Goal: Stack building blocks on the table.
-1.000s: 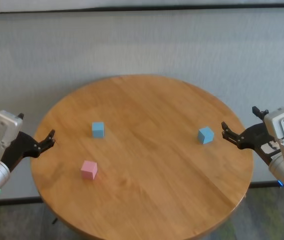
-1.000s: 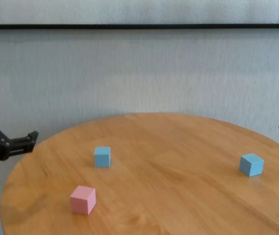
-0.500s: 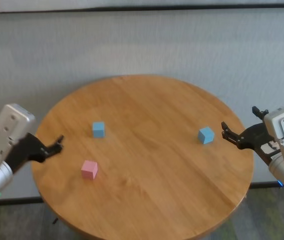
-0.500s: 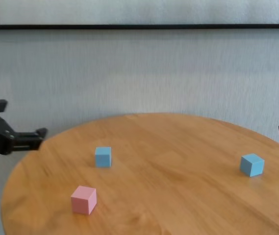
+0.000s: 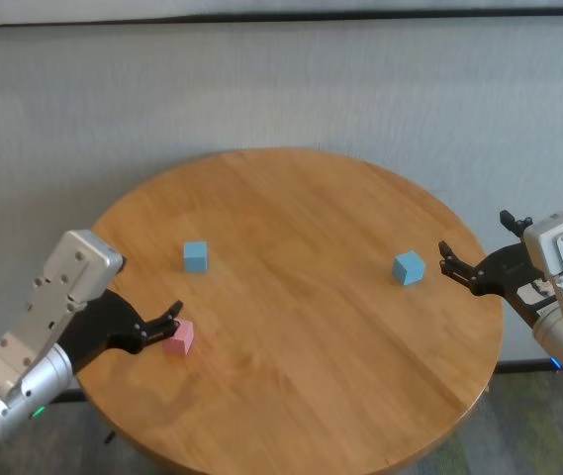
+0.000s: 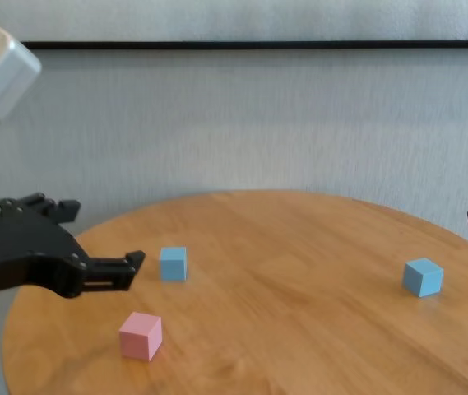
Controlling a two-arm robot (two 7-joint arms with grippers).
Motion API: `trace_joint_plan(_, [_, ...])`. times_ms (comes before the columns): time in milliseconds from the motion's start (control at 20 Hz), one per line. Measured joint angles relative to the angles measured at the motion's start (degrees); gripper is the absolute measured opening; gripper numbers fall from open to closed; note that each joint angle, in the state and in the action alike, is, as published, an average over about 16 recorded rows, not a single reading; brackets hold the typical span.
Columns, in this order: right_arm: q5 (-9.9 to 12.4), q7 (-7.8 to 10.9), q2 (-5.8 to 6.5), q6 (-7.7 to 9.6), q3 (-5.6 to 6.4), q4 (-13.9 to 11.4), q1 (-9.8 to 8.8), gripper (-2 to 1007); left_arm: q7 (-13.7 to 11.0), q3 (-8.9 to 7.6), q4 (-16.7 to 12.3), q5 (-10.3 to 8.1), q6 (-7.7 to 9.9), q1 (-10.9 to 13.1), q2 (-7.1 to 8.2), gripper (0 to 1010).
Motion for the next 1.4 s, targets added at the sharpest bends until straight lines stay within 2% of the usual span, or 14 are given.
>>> trace_joint_plan(350, [0.0,0.0,0.0,0.0,0.0,0.0,0.0,1005,-0.3,-0.11,0.5,-0.94,1.99,0.2,-3.02,1000])
trace_joint_plan(600, [0.0,0.0,0.0,0.0,0.0,0.0,0.0,1005,0.0,-0.38,0.5,-1.06,3.89,0.3,-4.65,1000])
trace_joint_plan(1050, [0.0,0.0,0.0,0.0,0.0,0.0,0.0,1005,-1.2,0.63,1.1,0.61,8.41,-1.2,-6.16,1000])
trace_joint_plan(1400, [0.0,0.0,0.0,0.0,0.0,0.0,0.0,1005,-2.9,1.17,3.2,1.31,11.03,-3.0,-7.37,1000])
